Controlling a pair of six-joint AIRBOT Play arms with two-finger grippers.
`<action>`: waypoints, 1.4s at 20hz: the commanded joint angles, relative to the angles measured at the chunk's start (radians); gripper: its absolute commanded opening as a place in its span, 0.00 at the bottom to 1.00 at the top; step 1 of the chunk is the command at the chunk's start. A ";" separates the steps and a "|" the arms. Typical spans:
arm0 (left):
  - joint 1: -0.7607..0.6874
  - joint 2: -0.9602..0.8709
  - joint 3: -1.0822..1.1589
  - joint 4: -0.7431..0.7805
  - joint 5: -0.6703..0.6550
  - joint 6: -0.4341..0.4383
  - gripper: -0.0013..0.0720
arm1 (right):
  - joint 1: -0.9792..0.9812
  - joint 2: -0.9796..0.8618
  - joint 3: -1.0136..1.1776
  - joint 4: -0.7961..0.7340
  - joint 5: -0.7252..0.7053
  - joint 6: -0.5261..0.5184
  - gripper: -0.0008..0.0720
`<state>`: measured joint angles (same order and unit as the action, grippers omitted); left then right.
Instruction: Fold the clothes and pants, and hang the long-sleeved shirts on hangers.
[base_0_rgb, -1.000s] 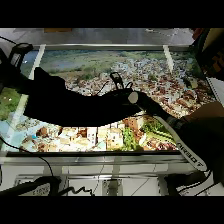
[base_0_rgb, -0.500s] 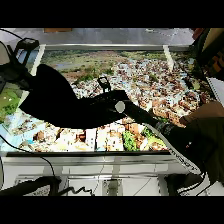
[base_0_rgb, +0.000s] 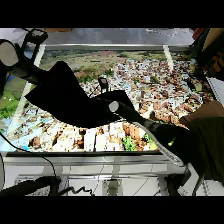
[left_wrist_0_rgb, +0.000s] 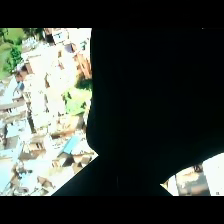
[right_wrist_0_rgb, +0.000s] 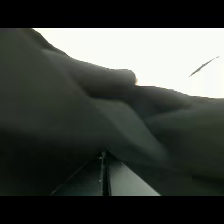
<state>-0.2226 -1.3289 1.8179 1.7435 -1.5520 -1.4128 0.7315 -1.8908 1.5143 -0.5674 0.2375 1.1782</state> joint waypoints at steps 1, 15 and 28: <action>0.001 -0.005 0.001 0.000 0.024 -0.001 0.03 | 0.067 -0.145 0.190 0.147 0.045 0.000 0.03; 0.000 -0.134 -0.004 -0.344 0.011 -0.013 0.03 | -0.234 -0.182 0.302 0.058 0.195 0.026 0.04; -0.143 -0.478 -0.029 -1.156 0.603 -0.335 0.14 | -0.739 0.149 0.301 -0.264 0.645 0.013 0.04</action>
<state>-0.3046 -1.7206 1.7889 0.8215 -1.0718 -1.7210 0.0776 -1.8069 1.8156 -0.7639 0.8253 1.1931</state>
